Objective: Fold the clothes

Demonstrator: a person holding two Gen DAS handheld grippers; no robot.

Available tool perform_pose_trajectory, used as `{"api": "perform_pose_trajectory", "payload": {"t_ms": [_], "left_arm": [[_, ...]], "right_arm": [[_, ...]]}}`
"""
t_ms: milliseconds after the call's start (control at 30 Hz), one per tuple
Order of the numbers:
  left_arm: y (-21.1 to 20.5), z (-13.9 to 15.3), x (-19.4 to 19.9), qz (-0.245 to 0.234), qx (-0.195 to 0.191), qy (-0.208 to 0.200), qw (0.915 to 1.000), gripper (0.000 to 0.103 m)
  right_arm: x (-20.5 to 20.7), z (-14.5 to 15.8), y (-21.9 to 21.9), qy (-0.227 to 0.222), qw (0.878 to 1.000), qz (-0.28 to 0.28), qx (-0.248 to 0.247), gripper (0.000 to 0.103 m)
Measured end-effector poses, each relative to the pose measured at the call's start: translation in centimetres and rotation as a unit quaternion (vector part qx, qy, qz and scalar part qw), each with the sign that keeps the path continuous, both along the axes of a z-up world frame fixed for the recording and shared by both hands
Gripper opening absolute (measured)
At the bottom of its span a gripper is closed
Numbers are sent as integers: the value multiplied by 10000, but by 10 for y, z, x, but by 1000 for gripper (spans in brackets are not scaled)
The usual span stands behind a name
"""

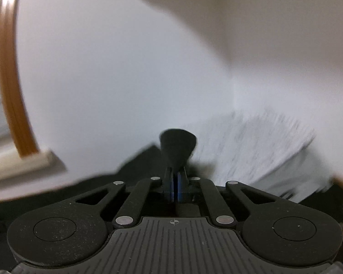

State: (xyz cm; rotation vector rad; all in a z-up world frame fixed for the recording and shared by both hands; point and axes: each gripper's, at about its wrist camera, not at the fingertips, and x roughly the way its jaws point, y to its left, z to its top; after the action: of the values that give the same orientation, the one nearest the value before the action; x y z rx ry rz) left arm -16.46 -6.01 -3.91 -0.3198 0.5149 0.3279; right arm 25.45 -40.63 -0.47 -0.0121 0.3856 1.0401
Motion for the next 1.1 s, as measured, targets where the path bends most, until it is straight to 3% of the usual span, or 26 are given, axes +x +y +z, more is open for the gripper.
{"api": "perform_pose_trajectory", "payload": {"t_ms": [67, 133, 200, 267, 333, 400, 500, 633, 733, 800, 833, 867, 900, 1100], "left_arm": [[-12, 10, 7, -201, 108, -57, 9997, 7], [-21, 7, 22, -160, 368, 180, 9990, 7], [-21, -6, 37, -22, 461, 537, 9975, 7], [-20, -18, 44, 33, 419, 705, 9966, 8], [-18, -23, 45, 48, 376, 699, 9968, 13], [-18, -24, 45, 46, 375, 709, 9968, 14], [-20, -24, 44, -6, 395, 739, 9965, 14], [-21, -28, 42, -16, 409, 708, 9967, 14], [-21, -30, 39, -13, 359, 632, 9974, 14], [-22, -30, 38, -29, 371, 604, 9975, 14], [-23, -30, 38, -44, 394, 599, 9974, 14], [-24, -30, 38, -64, 422, 593, 9973, 12], [-26, -30, 38, -116, 481, 580, 9971, 9], [-38, -18, 26, -358, 642, 166, 9972, 5]], "right_arm": [[-5, 24, -16, -197, 9996, -168, -89, 5], [-1, 29, -12, -334, 9973, -361, -544, 11], [8, 15, -4, -325, 9937, -530, -934, 33], [15, 0, 2, -285, 9907, -662, -1156, 39], [16, -11, 3, -182, 9917, -661, -1088, 42], [14, -21, 10, -181, 9931, -539, -1027, 52], [11, -34, 27, -163, 9953, -76, -948, 52], [15, -47, 68, -918, 9861, -106, -1382, 52], [30, -55, 92, -1143, 9788, -126, -1693, 52], [36, -57, 95, -1013, 9783, 127, -1803, 49], [36, -58, 96, -1043, 9766, 206, -1868, 43], [35, -60, 96, -1117, 9743, 252, -1940, 16], [34, -61, 94, -1188, 9719, 295, -2013, 3], [31, -35, 53, -1313, 9836, -27, -1233, 2]]}}
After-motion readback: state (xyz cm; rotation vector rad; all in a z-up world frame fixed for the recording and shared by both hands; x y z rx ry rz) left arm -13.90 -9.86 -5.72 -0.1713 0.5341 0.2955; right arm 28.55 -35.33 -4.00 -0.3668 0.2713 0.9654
